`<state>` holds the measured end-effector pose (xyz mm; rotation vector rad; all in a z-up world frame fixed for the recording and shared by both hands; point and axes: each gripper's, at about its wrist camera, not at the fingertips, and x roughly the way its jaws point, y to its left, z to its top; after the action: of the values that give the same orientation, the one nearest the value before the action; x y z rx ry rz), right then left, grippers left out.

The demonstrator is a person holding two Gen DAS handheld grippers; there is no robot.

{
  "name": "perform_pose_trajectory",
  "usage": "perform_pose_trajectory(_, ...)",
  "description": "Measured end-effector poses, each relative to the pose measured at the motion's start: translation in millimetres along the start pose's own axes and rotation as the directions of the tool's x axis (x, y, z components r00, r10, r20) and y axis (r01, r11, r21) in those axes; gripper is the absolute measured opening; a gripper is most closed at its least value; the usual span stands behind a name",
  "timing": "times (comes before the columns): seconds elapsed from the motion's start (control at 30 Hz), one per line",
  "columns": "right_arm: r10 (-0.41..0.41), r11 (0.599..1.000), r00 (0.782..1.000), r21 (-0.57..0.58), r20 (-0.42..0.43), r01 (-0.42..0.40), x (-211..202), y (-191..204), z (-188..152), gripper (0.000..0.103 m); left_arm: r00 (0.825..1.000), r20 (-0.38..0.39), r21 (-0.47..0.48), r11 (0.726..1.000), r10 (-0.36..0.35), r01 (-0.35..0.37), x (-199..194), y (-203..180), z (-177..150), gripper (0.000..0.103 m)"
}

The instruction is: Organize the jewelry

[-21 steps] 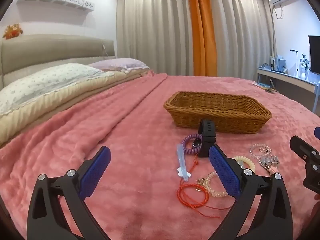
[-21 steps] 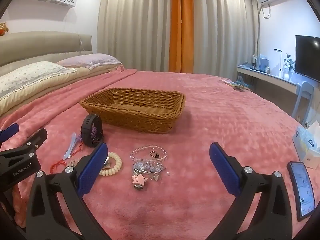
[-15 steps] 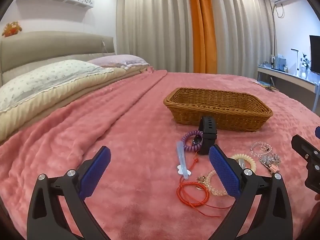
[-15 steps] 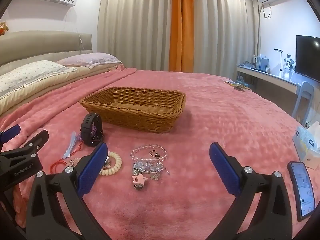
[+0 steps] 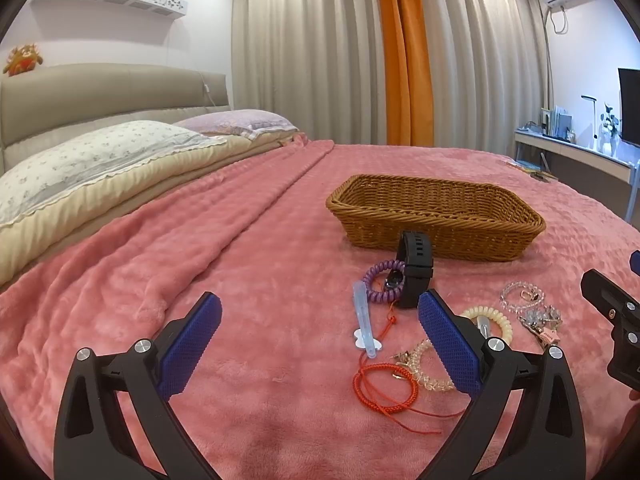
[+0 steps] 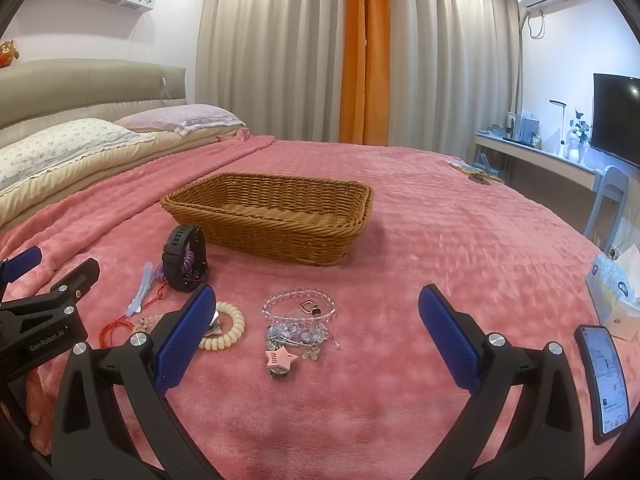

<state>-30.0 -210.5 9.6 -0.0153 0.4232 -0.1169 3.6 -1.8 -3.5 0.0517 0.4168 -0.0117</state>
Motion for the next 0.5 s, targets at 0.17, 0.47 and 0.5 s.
perform_pose_trajectory(0.17,0.000,1.000,1.000,-0.006,0.002,0.000,-0.5,2.2,0.6,0.097,1.000,0.000,0.001,1.000,0.001,-0.001,0.0,-0.7,0.1,0.096)
perform_pose_trajectory(0.47,0.001,1.000,1.000,-0.006,0.003,-0.001,-0.7,2.6,0.4,0.097,1.000,-0.001,0.003,1.000,0.001,-0.001,0.0,-1.1,0.4,0.096)
perform_pose_trajectory(0.5,0.001,1.000,1.000,-0.006,0.003,-0.001,-0.7,2.8,0.4,0.097,1.000,-0.001,0.003,1.000,0.001,-0.001,0.0,-1.3,0.5,0.096)
